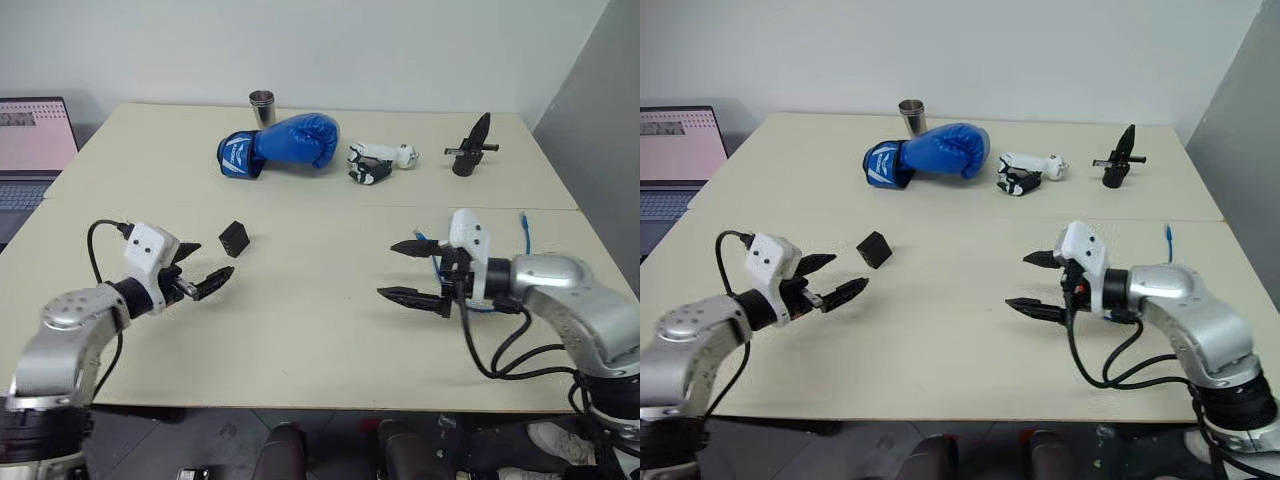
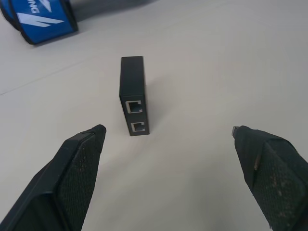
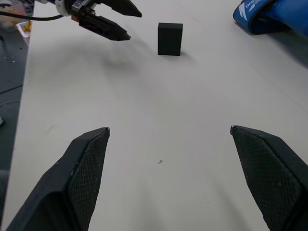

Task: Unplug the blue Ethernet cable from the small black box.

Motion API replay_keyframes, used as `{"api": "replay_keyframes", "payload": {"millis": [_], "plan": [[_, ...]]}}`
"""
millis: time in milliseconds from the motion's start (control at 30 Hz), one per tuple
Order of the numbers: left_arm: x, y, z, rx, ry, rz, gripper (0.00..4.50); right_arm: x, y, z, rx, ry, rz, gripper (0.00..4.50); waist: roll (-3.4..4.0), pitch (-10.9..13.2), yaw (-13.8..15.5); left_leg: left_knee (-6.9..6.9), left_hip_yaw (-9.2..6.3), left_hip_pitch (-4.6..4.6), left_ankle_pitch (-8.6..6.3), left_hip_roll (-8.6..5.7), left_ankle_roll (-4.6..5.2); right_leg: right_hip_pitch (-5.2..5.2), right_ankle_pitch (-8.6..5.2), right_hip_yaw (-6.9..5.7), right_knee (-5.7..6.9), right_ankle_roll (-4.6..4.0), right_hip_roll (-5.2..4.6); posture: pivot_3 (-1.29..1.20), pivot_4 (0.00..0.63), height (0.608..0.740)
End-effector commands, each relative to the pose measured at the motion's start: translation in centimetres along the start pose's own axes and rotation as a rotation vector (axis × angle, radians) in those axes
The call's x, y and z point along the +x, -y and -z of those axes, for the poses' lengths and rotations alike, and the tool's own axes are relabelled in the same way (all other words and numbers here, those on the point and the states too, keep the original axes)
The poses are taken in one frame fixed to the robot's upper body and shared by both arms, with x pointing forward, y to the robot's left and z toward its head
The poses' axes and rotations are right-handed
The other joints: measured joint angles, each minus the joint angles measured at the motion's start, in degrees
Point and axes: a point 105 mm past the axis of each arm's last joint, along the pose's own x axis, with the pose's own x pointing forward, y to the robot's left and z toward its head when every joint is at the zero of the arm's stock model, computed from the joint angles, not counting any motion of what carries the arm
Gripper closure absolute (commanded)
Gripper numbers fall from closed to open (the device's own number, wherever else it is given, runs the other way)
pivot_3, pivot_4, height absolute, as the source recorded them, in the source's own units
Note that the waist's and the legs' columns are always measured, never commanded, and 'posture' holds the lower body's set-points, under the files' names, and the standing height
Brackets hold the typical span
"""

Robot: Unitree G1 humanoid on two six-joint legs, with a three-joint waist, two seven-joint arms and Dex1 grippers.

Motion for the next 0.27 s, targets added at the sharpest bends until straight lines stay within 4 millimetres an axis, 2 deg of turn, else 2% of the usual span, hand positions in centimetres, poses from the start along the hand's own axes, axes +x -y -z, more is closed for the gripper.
{"api": "replay_keyframes", "payload": {"millis": [33, 267], "plan": [[-1.3, -0.6, -3.1, 0.047, 0.036, 0.06, 0.01, -2.0, 0.5, -1.2, -0.017, 0.005, 0.0, 0.24, -0.01, 0.0, 0.0, -0.01, 0.02, 0.0, 0.0, 0.0, 0.0, -0.01, -0.11, 0.02, 0.01, 0.18, 0.0, 0.0, 0.15, 0.74], [-1.7, -1.8, -3.9, 0.048, 0.04, 0.076, 0.01, -3.0, 1.4, -1.4, -0.017, -0.009, 0.033, 0.24, -0.01, 0.0, 0.0, -0.11, 0.07, 0.0, 0.0, 0.01, 0.0, -0.05, -0.11, 0.05, -0.02, 0.17, 0.01, 0.0, 0.15, 0.74]]}}
